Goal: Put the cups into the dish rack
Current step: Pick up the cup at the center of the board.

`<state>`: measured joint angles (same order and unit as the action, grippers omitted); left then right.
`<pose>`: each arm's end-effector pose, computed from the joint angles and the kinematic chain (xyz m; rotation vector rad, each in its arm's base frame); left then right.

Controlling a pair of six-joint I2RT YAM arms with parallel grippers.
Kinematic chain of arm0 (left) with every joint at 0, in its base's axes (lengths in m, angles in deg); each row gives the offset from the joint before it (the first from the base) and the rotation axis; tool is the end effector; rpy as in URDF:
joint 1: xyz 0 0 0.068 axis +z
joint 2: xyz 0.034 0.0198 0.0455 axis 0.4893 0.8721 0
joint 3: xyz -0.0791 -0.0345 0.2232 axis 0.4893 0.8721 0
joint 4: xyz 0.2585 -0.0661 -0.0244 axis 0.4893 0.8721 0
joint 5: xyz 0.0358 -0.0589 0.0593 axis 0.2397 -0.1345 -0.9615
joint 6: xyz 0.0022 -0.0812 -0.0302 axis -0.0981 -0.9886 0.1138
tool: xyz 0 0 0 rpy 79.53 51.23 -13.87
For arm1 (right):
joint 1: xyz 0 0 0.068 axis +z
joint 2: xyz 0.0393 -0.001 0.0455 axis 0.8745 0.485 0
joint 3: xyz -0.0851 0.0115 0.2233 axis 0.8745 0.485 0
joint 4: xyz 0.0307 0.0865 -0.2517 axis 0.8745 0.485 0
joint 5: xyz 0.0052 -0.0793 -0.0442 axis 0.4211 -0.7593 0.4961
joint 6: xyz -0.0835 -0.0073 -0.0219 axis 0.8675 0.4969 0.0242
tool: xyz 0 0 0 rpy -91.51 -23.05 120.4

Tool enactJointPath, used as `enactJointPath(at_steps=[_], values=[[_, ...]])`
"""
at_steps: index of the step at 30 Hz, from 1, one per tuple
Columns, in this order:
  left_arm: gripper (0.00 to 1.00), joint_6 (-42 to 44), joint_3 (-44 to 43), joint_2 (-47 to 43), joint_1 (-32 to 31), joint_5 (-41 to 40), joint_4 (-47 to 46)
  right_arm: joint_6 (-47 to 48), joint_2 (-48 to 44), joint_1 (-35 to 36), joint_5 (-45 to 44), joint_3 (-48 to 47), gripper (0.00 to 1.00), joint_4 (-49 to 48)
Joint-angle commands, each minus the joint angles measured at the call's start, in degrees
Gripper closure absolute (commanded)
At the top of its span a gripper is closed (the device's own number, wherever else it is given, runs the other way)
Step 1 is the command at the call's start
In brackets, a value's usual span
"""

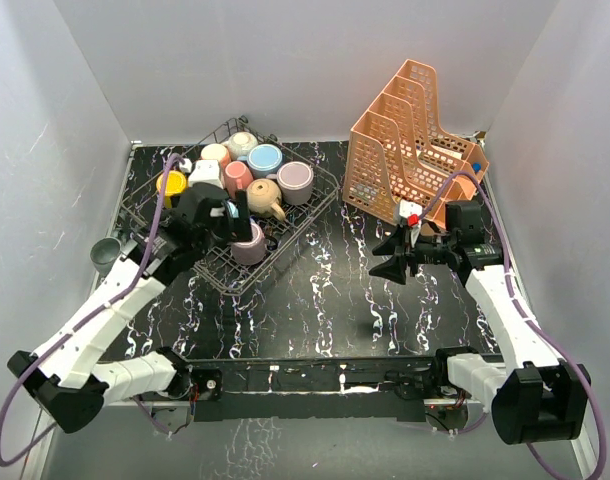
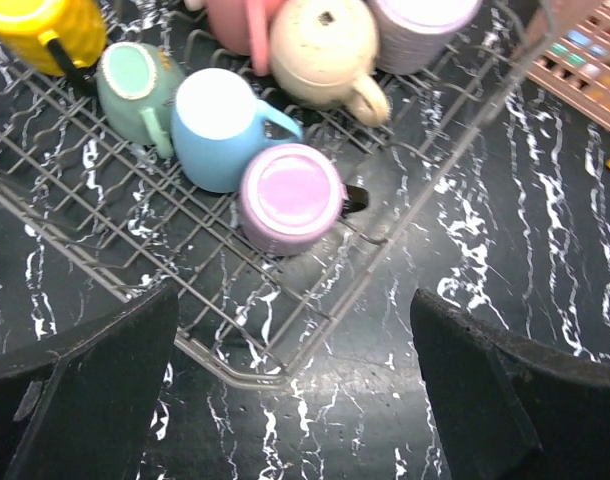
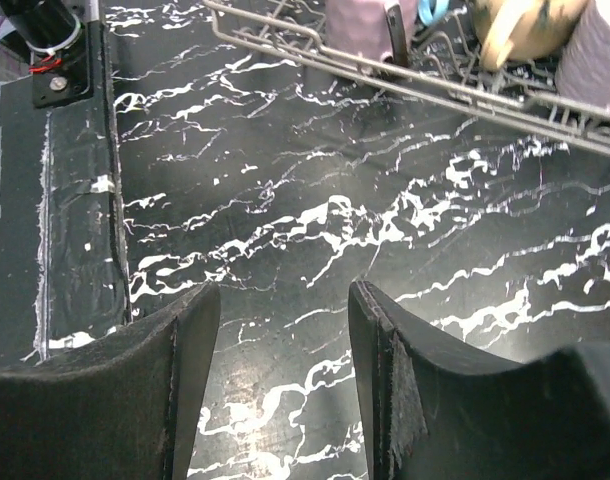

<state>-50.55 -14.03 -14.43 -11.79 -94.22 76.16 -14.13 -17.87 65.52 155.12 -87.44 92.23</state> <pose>0.2295 -0.1511 0.3438 -0.0353 2.0563 -0.2020 0.2260 0.0884 0.2416 -1.1737 1.6107 0.9924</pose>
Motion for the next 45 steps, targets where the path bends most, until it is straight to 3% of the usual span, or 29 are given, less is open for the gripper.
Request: enactJointPath(at_steps=[1,13,28,31,45], values=[[0.03,4.7,0.5,0.3,9.8,10.3,-0.8,-1.3,-1.3,-3.1,2.6,2.4,0.43,-5.7],[0.05,3.5,8.6,2.4,35.4,25.7,-8.6,-1.7,-1.8,-3.4,0.7,2.4,0.43,-6.1],[0.11,4.1,12.1,5.2,57.7,20.8,-13.7,-1.2,-1.9,-3.4,-0.5,2.9,0.42,-6.3],[0.21,4.5,12.9,6.6,60.5,21.3,-15.1,-1.0,-1.4,-3.4,-0.6,3.0,0.42,-6.3],[0.14,8.5,16.2,12.0,63.5,11.3,-21.0,0.0,2.6,-3.4,-0.7,3.4,0.41,-6.4]])
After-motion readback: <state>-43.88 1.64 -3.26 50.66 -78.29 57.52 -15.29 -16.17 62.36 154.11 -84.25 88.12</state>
